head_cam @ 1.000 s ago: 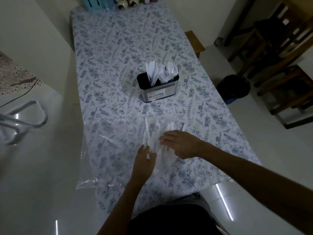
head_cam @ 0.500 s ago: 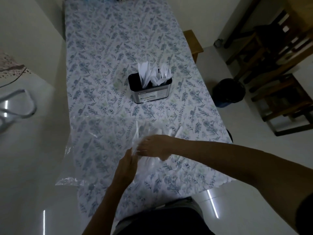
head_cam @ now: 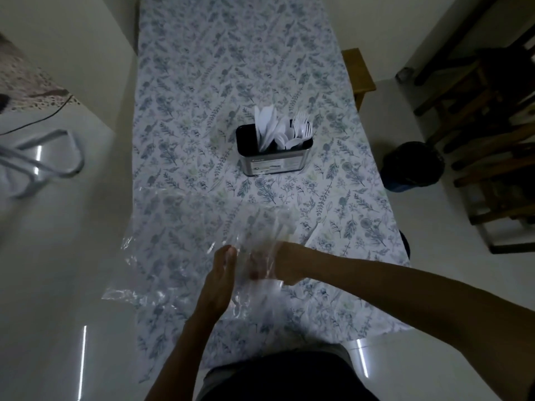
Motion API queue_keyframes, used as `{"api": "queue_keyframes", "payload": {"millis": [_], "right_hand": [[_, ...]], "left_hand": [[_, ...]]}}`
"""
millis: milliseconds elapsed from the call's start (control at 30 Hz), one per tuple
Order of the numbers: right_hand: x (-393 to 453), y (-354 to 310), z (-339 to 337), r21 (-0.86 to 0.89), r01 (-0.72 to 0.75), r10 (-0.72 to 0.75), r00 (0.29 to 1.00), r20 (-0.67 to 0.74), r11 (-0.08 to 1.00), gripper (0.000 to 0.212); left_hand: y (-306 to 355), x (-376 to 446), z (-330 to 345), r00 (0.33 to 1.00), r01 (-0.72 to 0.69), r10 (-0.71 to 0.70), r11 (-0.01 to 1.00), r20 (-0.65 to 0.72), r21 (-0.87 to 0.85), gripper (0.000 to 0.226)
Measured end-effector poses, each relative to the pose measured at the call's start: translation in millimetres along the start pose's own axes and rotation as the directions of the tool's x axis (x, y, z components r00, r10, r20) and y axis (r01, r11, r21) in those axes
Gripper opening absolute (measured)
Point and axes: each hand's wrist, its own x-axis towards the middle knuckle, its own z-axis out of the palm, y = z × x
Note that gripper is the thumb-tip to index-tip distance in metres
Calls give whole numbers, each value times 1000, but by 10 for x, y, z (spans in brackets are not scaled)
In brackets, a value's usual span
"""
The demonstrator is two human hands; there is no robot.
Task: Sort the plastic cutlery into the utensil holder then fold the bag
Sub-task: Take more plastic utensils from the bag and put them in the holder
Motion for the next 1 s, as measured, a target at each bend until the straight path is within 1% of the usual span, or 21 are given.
{"api": "queue_keyframes", "payload": {"millis": [33,133,167,233,300,433,533,600,633,700,733,767,800,833,867,900,933,967,1000], "right_hand": [[-87,-6,13,20,-9,10,998,-66,1000,15],[-314,-72,61,4,-109,108,985,-136,994,38],[-378,-105,81,5,-134,133,981,-139,991,47],[-485,-150,138,62,-173,179,978,-106,983,66],[-576,-179,185,111,-214,224,970,-90,971,78],[-708,-215,308,159,-274,288,955,-71,948,91],[-757,-237,425,230,-289,318,943,-99,929,102],[-782,-256,468,242,-306,339,935,-107,921,101],[-785,-265,481,229,-313,344,933,-108,922,96],[-803,-291,491,224,-342,371,923,-102,913,79],[-795,-300,504,279,-360,404,908,-116,890,73],[-795,-311,504,335,-378,436,893,-115,863,73],[-798,-313,500,359,-399,475,867,-151,844,79],[-828,-306,475,366,-419,505,844,-181,831,92],[-875,-303,437,414,-434,548,810,-210,800,104],[-939,-296,415,477,-458,602,772,-207,751,107],[-1005,-292,427,572,-483,681,706,-194,663,103],[-1062,-301,431,665,-504,769,616,-171,552,96],[-1116,-326,459,744,-526,862,490,-131,412,87]], "left_hand": [[35,-2,14,1000,19,-19,1000,1,-20,57],[29,57,13,1000,7,-7,1000,-17,-17,55],[-11,111,2,1000,2,-2,1000,-30,4,64],[-69,230,-3,997,34,-28,997,-74,76,75],[-106,357,17,994,27,-10,988,-107,154,74],[-90,601,22,990,-33,77,942,-121,334,73],[-142,895,-147,985,-68,136,878,-111,474,72],[-202,1095,-337,985,-115,168,812,-41,572,73],[-228,1174,-447,983,-152,185,769,12,620,72],[-277,1269,-681,971,-234,194,669,138,706,74],[-283,1284,-790,964,-265,188,615,188,743,77],[-280,1285,-881,961,-276,177,571,213,773,79],[-284,1275,-954,964,-267,167,541,209,798,81],[-295,1247,-996,969,-246,165,526,186,814,82],[-310,1201,-1009,972,-226,180,528,152,819,83],[-336,1136,-989,970,-217,214,542,117,812,82],[-379,1054,-945,962,-223,258,562,87,797,79],[-432,959,-878,952,-240,297,573,75,784,76],[-500,853,-799,942,-265,325,575,80,774,74]]}}
